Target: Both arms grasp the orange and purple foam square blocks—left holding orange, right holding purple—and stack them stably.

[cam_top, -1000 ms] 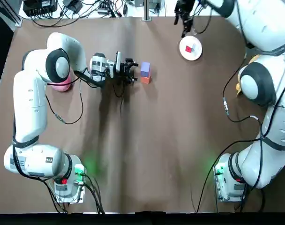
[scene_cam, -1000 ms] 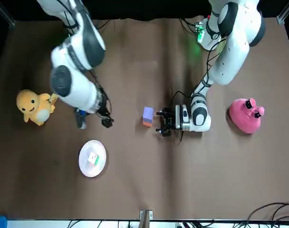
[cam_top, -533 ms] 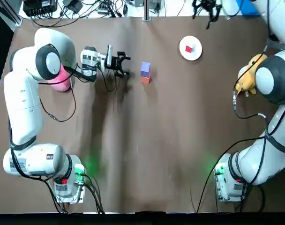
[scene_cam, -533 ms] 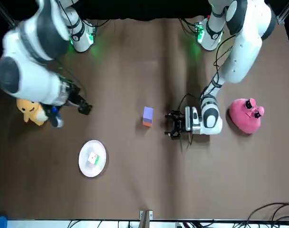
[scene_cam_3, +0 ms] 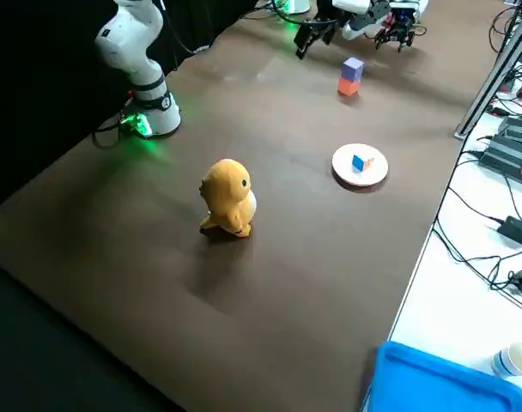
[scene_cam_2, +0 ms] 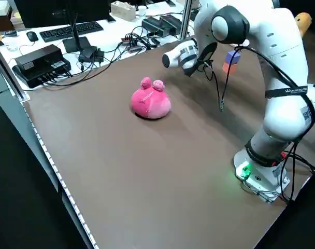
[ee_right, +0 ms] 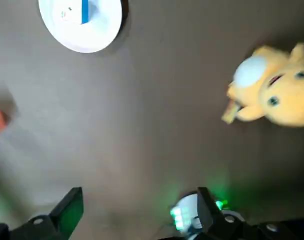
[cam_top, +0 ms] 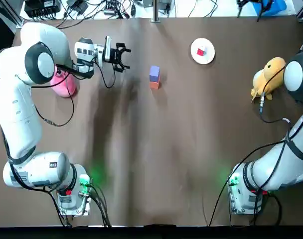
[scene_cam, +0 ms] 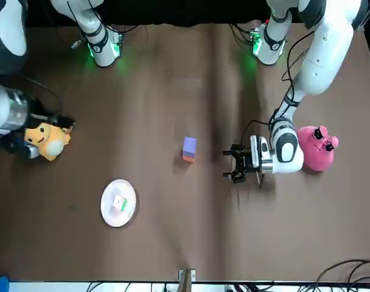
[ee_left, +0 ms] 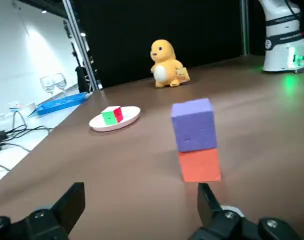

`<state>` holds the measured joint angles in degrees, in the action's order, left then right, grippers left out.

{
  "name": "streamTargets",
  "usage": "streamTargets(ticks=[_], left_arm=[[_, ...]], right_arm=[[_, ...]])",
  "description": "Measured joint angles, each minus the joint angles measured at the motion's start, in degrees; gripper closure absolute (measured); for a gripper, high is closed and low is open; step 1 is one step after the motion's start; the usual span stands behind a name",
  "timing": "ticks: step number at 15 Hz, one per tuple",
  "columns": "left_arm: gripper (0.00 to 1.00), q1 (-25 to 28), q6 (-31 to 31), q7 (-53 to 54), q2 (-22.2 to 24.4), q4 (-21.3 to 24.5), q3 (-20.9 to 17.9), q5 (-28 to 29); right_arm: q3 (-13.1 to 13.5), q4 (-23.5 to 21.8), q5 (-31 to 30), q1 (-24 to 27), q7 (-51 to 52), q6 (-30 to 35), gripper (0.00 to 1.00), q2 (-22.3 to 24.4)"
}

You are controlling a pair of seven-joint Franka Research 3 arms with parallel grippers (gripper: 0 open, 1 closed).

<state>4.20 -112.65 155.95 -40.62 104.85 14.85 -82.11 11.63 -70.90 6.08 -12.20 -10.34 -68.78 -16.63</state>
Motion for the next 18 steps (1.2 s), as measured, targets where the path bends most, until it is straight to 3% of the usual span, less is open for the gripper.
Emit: streamTargets(ticks=[3, 7, 12, 18], left_arm=[[0.01, 2.2, 0.1, -5.7, 3.1, 1.0, -0.1, 3.4], [0.01, 4.1, 0.2, -20.5, 7.5, 1.6, 0.0, 9.9], [0.01, 6.1, 0.2, -37.2, 13.4, 2.3, -0.1, 18.9], [0.01, 8.4, 0.3, -54.8, 22.0, 3.4, -0.1, 29.8]], right_arm=[[0.0, 0.3, -3.2, 2.6, 9.3, 0.2, 0.0, 3.3], [0.0, -0.9, -4.7, 4.2, 11.1, 0.1, 0.0, 8.0], [-0.5, -12.4, -4.7, 4.3, 11.4, -9.8, 0.0, 13.5], [-0.5, -15.1, -4.7, 5.6, 11.2, -10.9, 0.0, 15.7]])
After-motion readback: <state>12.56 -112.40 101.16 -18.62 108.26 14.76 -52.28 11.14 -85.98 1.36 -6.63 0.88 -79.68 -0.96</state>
